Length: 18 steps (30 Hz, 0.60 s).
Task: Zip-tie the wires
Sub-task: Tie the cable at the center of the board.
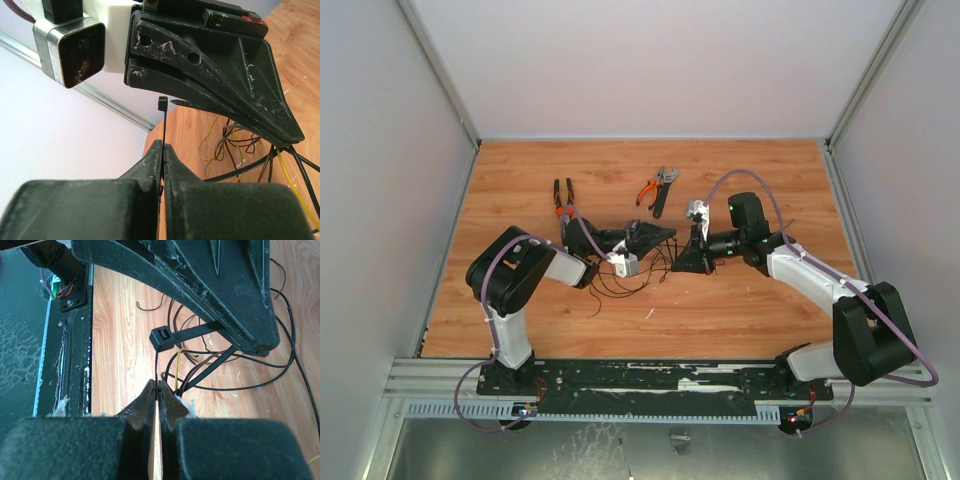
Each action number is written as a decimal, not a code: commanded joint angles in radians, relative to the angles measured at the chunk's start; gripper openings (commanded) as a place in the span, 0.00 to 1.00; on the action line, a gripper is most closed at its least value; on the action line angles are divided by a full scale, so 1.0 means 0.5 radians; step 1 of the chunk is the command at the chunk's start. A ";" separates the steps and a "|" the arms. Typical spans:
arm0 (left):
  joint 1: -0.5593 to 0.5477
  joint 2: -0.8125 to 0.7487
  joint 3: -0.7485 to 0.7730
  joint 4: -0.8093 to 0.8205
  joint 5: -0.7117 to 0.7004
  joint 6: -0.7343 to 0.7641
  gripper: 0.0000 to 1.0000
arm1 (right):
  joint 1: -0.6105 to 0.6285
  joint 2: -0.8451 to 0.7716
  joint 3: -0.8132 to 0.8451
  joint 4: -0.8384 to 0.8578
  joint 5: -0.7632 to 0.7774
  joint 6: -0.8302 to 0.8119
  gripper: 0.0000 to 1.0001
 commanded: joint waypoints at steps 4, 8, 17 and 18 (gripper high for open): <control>-0.004 -0.020 0.018 0.433 -0.002 0.066 0.00 | -0.026 0.018 0.066 -0.039 -0.069 -0.013 0.00; -0.004 -0.031 0.016 0.429 -0.005 0.119 0.00 | -0.026 0.023 0.072 -0.052 -0.072 -0.013 0.00; -0.007 -0.033 0.012 0.419 -0.004 0.133 0.00 | -0.026 0.022 0.073 -0.032 -0.081 0.005 0.00; -0.007 -0.031 0.012 0.419 -0.006 0.132 0.00 | -0.026 0.023 0.073 -0.028 -0.083 0.008 0.00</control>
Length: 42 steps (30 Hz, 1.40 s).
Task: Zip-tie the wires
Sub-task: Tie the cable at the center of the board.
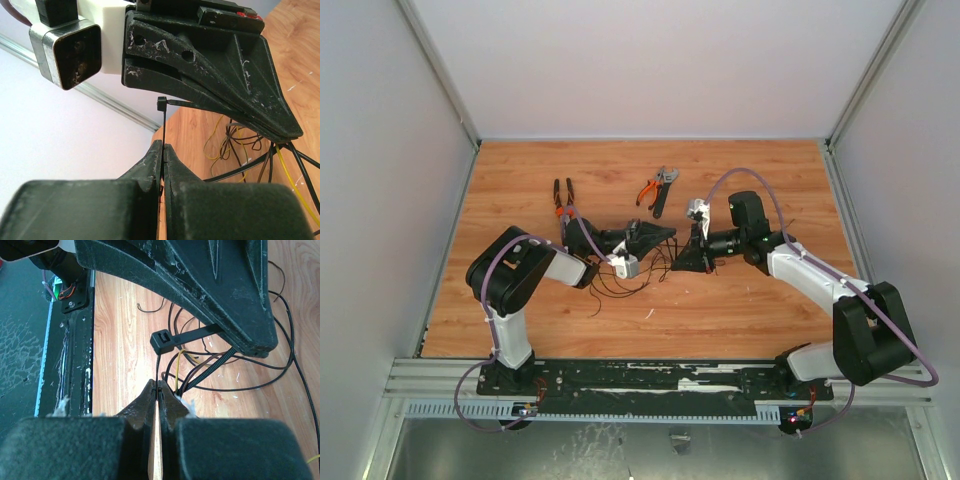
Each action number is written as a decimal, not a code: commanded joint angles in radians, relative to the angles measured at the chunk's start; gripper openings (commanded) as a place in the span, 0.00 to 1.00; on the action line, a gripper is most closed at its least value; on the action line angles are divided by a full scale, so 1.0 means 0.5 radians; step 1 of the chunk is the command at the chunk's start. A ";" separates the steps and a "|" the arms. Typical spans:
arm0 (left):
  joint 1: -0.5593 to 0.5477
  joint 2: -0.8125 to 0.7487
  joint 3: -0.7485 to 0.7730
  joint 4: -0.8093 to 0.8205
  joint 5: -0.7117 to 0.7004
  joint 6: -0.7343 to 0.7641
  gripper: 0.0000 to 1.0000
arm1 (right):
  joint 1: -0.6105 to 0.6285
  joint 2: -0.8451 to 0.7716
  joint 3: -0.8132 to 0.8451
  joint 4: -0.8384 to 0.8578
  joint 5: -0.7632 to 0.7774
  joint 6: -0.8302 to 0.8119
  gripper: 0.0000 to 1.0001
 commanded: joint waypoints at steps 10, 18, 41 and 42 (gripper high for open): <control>-0.013 -0.029 0.007 0.419 -0.005 0.066 0.00 | -0.012 0.020 0.069 -0.027 -0.074 0.004 0.00; -0.024 -0.024 0.005 0.413 -0.006 0.076 0.00 | -0.012 0.034 0.117 -0.031 -0.102 0.024 0.00; -0.026 -0.011 0.000 0.419 0.009 0.098 0.00 | -0.073 0.048 0.224 -0.310 -0.155 -0.025 0.00; -0.026 -0.007 -0.001 0.413 0.012 0.109 0.00 | -0.074 0.049 0.226 -0.311 -0.166 -0.022 0.00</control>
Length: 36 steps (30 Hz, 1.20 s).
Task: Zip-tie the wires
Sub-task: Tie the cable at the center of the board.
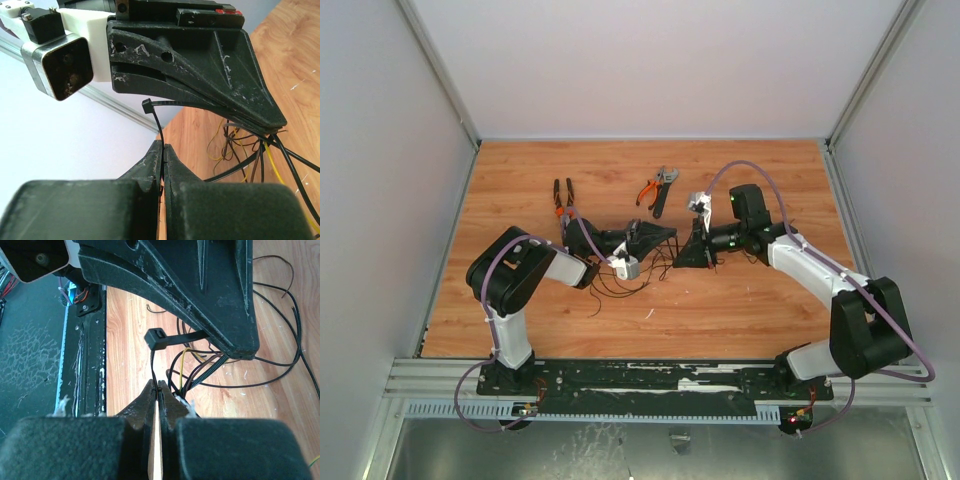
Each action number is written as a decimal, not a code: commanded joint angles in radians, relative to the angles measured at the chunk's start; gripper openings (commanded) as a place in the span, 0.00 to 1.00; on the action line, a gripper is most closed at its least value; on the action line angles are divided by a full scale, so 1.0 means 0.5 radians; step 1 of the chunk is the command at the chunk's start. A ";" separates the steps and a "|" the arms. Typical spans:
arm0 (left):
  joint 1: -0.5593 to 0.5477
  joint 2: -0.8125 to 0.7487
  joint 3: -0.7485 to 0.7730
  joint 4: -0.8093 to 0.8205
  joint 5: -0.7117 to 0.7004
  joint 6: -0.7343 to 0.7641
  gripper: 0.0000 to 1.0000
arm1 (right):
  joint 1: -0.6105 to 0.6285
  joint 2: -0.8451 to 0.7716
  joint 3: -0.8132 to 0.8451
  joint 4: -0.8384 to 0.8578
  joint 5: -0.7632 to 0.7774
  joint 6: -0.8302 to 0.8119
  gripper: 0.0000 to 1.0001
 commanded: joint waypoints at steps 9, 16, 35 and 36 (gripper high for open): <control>-0.011 0.001 0.012 0.369 0.028 0.149 0.00 | -0.020 -0.028 0.084 -0.154 -0.141 -0.037 0.00; -0.011 0.000 0.005 0.384 0.034 0.165 0.00 | -0.019 -0.032 0.088 -0.178 -0.140 -0.022 0.00; -0.014 -0.015 -0.014 0.430 0.041 0.186 0.00 | -0.020 0.023 0.154 -0.297 -0.191 -0.035 0.00; -0.014 -0.013 -0.017 0.432 0.039 0.190 0.00 | -0.020 0.026 0.163 -0.296 -0.195 -0.035 0.00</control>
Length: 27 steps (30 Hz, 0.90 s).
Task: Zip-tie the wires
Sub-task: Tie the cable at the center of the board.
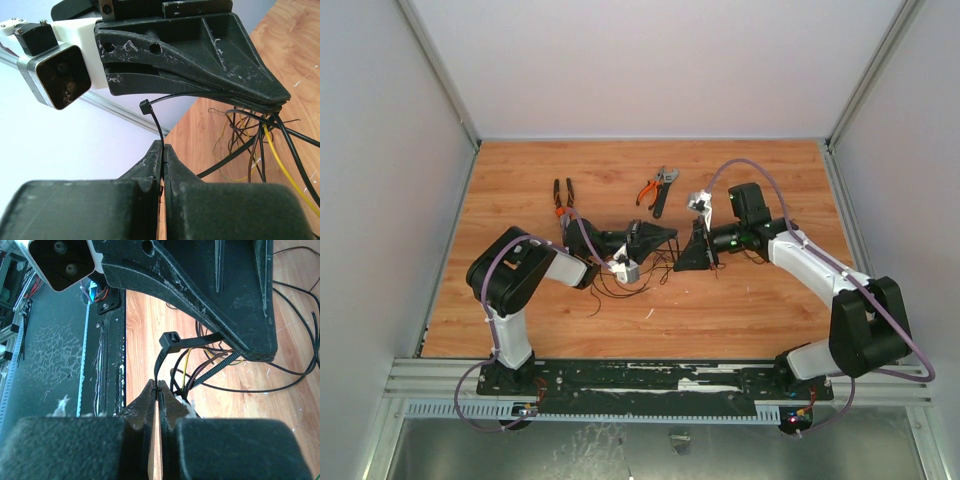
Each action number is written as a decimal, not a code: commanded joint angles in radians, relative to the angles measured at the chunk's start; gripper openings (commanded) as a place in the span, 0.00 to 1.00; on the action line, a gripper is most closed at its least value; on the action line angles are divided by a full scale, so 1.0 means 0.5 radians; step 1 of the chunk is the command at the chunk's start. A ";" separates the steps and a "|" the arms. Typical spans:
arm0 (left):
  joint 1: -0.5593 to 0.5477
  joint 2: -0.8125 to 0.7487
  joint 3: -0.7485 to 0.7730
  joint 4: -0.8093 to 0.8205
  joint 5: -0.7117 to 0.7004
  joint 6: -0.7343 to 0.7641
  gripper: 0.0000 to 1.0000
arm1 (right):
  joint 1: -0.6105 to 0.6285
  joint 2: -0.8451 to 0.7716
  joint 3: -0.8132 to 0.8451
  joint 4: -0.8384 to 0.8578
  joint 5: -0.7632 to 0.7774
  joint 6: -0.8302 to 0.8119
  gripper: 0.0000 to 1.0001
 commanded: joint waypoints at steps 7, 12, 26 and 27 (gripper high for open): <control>-0.015 -0.012 -0.024 0.443 -0.004 0.064 0.00 | -0.035 0.055 0.125 -0.079 -0.100 -0.012 0.00; -0.015 -0.006 -0.024 0.448 -0.006 0.067 0.00 | -0.063 0.063 0.149 -0.095 -0.128 -0.014 0.00; -0.021 -0.012 -0.021 0.433 -0.007 0.075 0.00 | -0.083 0.195 0.218 -0.191 -0.150 -0.040 0.00; -0.021 -0.012 -0.020 0.432 -0.009 0.073 0.00 | -0.081 0.197 0.218 -0.184 -0.147 -0.031 0.00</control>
